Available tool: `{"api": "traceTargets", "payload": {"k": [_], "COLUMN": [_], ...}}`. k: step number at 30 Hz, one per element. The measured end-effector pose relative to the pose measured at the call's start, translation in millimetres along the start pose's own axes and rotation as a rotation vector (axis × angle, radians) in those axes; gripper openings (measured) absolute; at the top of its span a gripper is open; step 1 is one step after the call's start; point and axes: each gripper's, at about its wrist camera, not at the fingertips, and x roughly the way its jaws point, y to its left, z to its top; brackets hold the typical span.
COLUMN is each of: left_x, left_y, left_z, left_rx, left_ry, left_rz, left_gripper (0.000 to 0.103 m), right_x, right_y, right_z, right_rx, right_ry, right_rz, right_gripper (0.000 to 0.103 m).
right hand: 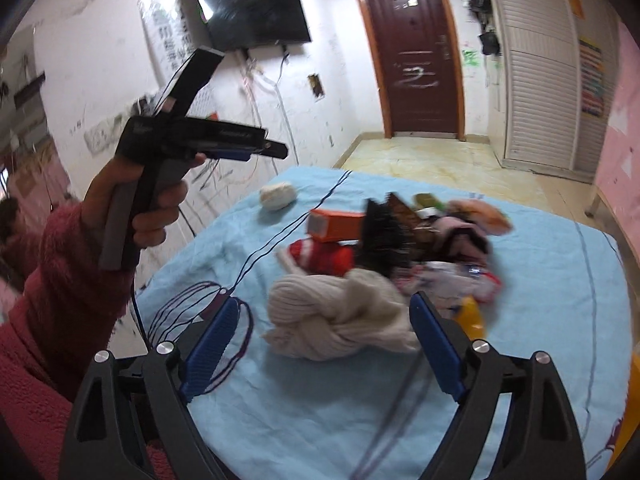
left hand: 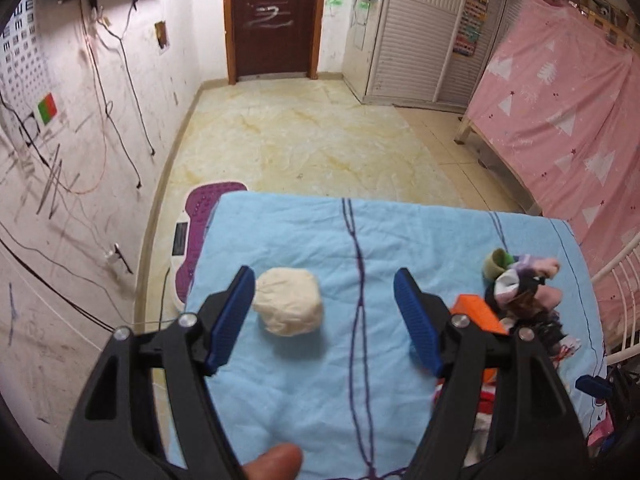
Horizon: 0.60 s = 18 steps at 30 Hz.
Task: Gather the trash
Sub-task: 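Close the left tool on the white paper ball while the right tool grasps the cream sweater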
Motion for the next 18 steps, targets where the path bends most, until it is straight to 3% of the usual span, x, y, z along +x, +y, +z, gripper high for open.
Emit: {"api": "traceTargets", "payload": {"k": [7,14,18], "left_x": [34,63,73], "left_y": [15,26,25], "left_z": [-5,-5,-7], "left_rx": [0.013,-0.005,-0.009], "left_ry": [0.049,0.086,0.106], "left_rz": [-0.02,0.034,0.025], "left_gripper": [0.069,0.069,0.068], "right_x": [30,52,62], "right_y": [21,28,29], "right_z": [5,5,3], "right_rx": [-0.078,-0.101,-0.129], "right_ry": [0.061,0.112,0.134], "right_rz": [-0.091,-0.15,-0.194], "right_gripper": [0.081,0.081,0.081]}}
